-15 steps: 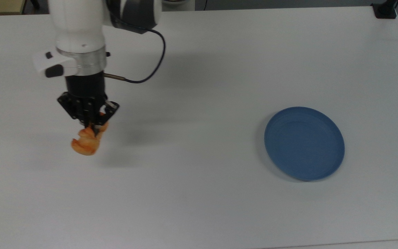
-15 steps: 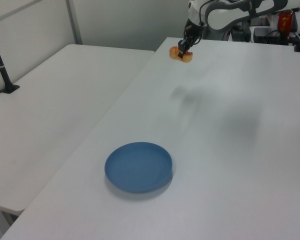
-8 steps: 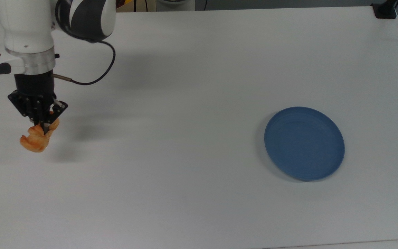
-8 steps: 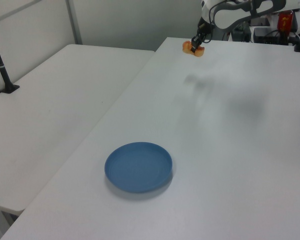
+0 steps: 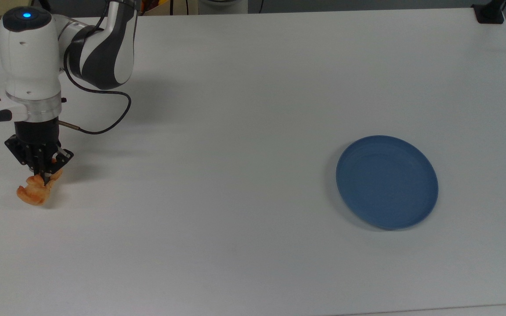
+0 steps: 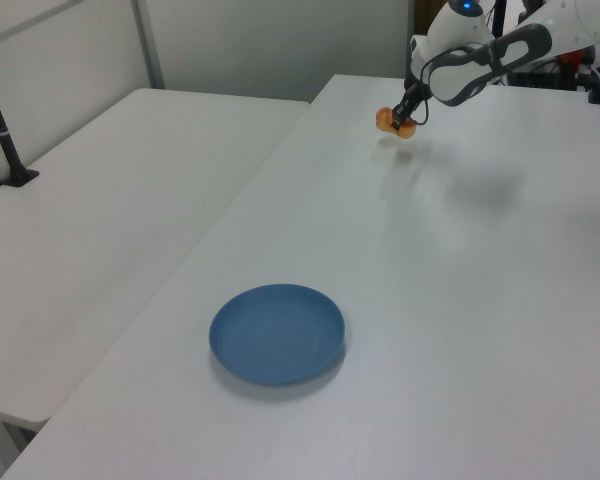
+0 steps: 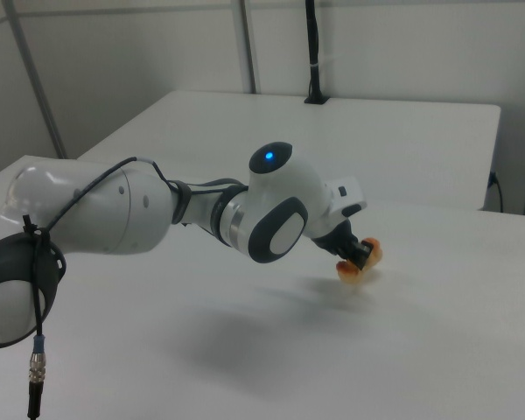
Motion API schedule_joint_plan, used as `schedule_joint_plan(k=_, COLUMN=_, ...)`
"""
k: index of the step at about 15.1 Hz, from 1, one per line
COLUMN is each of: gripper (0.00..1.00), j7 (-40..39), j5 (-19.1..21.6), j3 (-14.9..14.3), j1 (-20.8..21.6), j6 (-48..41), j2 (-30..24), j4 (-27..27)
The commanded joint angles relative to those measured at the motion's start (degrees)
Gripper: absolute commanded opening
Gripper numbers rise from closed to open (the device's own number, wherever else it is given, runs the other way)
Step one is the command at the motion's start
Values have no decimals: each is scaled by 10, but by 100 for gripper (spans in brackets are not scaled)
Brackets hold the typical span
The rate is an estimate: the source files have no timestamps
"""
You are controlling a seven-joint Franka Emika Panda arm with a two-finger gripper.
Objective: Put the bread on the table
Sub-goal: 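Lower the bread roll onto the table and open the gripper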
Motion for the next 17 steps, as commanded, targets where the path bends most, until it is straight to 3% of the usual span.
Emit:
schedule_joint_plan(k=1, gripper=11, j7=-19, j5=12, j3=-3, j1=0, j6=36, j2=17, j4=-2)
schedule_joint_plan(k=4, gripper=22, j7=-20, j5=11, j3=-4, j1=1, j6=53, j2=36, j4=-2)
schedule_joint_plan(k=6, gripper=37, j7=-22, j5=11, j3=-5, j1=1, j6=53, j2=37, j4=-2)
schedule_joint_plan(k=7, gripper=57, j7=-25, j5=11, j3=-9, j1=2, j6=53, j2=37, j4=-2)
schedule_joint_plan(k=8, gripper=84, j7=-24, j5=12, j3=-11, j1=3, j6=53, j2=36, j4=-2)
schedule_joint_plan(k=9, gripper=100, j7=-24, j5=12, j3=-13, j1=3, j6=53, j2=36, j4=-2)
schedule_joint_plan(k=17, gripper=100, j7=-64, j5=12, j3=-47, j1=7, j6=53, j2=29, j4=-2)
